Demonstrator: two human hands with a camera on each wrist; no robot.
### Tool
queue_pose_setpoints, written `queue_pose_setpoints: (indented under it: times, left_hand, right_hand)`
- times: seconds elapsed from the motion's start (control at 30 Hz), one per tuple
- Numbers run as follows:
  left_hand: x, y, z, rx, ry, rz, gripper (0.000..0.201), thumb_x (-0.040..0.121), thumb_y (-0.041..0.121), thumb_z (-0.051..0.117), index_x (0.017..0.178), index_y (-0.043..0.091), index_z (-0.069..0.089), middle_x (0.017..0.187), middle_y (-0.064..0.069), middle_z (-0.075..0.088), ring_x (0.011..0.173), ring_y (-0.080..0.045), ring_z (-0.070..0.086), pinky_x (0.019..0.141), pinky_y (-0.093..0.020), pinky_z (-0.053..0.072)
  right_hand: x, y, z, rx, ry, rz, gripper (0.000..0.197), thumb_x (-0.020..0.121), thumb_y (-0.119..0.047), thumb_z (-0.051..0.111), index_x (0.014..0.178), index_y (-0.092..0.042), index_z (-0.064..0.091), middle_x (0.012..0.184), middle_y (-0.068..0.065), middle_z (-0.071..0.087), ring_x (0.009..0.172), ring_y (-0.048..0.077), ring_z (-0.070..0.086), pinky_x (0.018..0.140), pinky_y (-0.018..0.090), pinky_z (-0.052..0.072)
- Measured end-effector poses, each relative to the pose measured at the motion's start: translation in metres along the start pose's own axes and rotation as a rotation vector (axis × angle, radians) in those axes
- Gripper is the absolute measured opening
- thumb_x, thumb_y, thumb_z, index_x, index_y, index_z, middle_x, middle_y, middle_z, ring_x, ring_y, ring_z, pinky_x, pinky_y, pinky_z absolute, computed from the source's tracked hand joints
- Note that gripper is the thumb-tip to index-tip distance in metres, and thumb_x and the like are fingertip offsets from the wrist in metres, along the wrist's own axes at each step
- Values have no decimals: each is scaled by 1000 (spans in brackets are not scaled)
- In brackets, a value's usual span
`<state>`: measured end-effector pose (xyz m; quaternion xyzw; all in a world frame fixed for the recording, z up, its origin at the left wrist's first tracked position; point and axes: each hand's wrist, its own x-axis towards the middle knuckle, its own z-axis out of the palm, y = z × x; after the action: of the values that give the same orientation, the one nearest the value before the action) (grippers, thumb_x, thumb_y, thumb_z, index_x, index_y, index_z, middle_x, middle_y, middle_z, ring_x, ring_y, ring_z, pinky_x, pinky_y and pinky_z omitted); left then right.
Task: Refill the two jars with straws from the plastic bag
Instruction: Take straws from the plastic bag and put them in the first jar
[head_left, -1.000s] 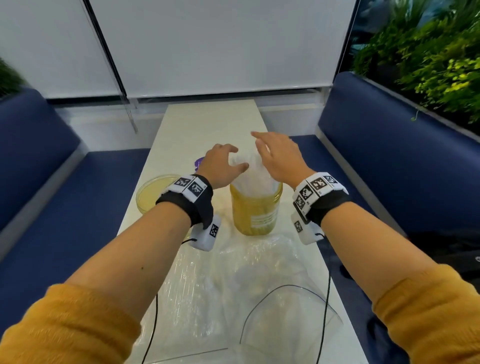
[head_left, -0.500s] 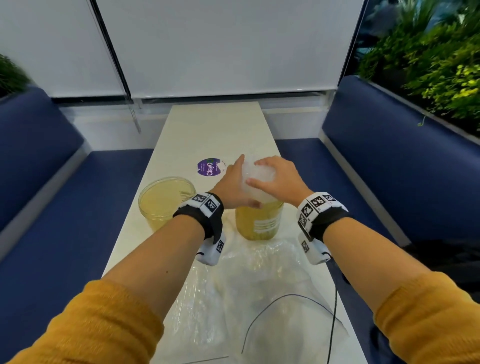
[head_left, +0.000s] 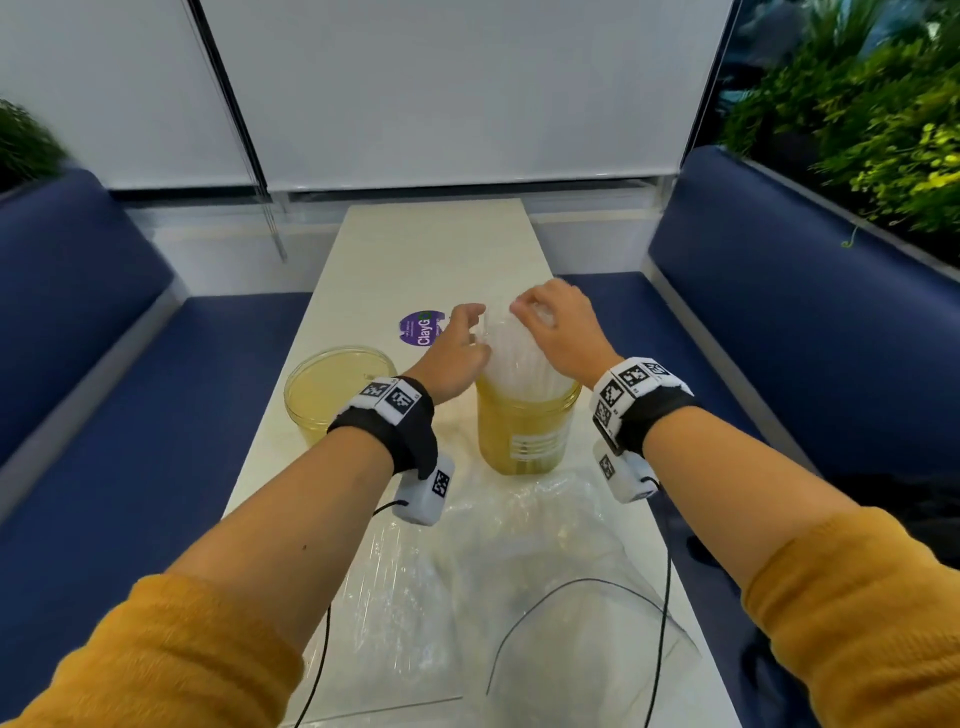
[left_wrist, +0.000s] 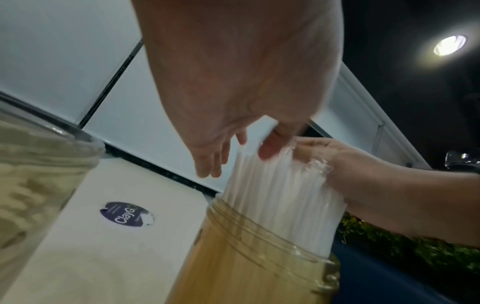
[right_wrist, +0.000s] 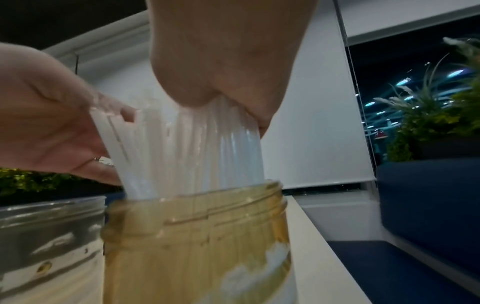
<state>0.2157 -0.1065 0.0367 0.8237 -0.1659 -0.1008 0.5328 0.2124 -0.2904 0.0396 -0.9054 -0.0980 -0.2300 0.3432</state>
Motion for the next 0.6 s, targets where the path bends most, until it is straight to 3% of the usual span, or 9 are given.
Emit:
queue_pose_setpoints:
  times: [0.07,0.1,0.2,0.27,0.33,0.43,0.5,0.53,0.6]
  left_hand:
    - [-6,6,-5,28,19,23,68,98,32,60,155,18,25,161,-4,29,146,-21,34,114,-35,34]
    - [-9,9,-7,103,-5,42,83,92,44,68,156,18,22,163,-1,26,147,-19,31,115,-35,33]
    - [-16,16,-6,432,-82,81,124,72,55,82,160,15,5,168,-4,11,152,-20,18,122,-37,22]
    - [-14,13,0,510,-128,74,118,81,51,77,159,8,0,168,-10,8,154,-25,14,122,-37,19]
    - [-12,11,7,519,-166,97,96,92,43,67,158,4,9,164,-15,20,149,-32,27,119,-40,28]
    - [-10,14,9,566,-58,147,77,98,30,61,158,8,18,162,-13,27,145,-30,36,117,-41,33]
    - [-7,21,6,501,41,174,76,96,28,64,157,11,22,160,-11,31,142,-29,39,115,-43,36]
    - [-6,23,4,491,37,168,78,96,29,64,158,11,21,161,-11,30,143,-29,39,116,-42,35]
    - [-8,25,2,559,-112,111,85,99,34,59,160,7,6,166,-14,19,149,-29,30,119,-36,28]
  right_hand:
    - [6,-5,-7,100,28,-12,26,102,-34,52,105,-19,74,104,-1,59,101,15,52,85,15,38]
    - [8,-7,-10,121,28,-17,27,102,-38,51,103,-24,74,106,-3,57,105,15,50,86,11,34]
    - [2,-3,-12,94,40,1,33,94,-57,54,109,-33,72,126,-4,52,123,14,43,99,19,31]
    - [-8,4,-7,-24,-78,40,47,92,-63,52,129,-36,64,142,-6,48,134,16,41,107,33,34]
    - [-14,8,1,-46,-192,62,47,98,-53,49,135,-27,62,136,1,61,127,20,55,106,38,44]
    - [-5,2,-4,55,51,-4,27,100,-34,55,111,-17,71,106,1,66,99,16,61,88,33,52]
    - [0,-3,-12,50,191,-42,27,99,-39,53,105,-19,68,106,-2,59,101,15,54,86,28,46]
    - [1,-3,-12,38,152,-56,30,100,-42,49,111,-20,66,113,-2,59,107,16,53,90,28,43]
    - [-4,-2,-8,-32,-115,-22,39,102,-46,42,131,-24,58,132,-2,59,122,18,52,101,34,42]
